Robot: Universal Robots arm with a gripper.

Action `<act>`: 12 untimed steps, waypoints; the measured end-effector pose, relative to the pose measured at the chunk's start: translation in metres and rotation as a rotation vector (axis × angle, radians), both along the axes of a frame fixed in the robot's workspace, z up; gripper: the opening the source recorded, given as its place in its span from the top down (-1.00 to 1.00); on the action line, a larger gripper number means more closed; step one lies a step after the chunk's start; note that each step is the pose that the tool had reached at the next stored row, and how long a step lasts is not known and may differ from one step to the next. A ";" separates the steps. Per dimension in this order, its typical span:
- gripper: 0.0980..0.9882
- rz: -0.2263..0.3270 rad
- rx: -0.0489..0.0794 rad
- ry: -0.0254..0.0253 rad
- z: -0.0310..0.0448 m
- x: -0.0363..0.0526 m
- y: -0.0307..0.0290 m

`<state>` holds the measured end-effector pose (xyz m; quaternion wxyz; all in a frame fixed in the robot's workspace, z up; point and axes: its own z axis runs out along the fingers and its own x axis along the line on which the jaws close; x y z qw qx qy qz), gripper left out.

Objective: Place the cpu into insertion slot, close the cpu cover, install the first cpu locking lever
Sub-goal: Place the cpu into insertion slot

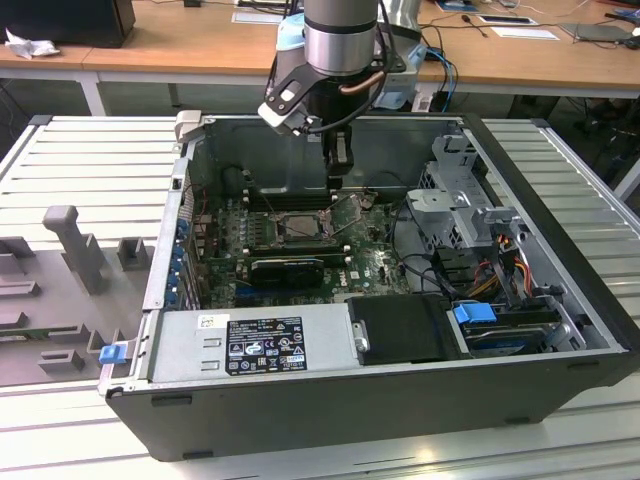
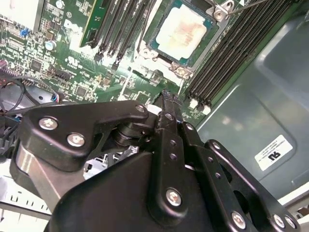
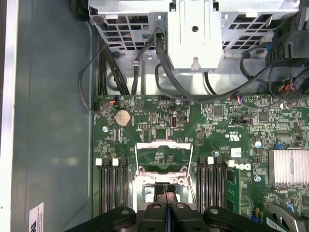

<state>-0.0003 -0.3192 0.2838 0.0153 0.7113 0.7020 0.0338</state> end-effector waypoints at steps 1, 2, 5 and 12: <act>0.98 0.000 0.000 0.0000 0.0000 0.0021 0.0000; 0.98 0.000 0.000 0.0000 0.0000 0.0042 0.0000; 0.98 0.000 0.000 0.0000 0.0000 0.0121 0.0000; 0.98 0.000 0.000 0.0000 -0.0001 0.0157 0.0001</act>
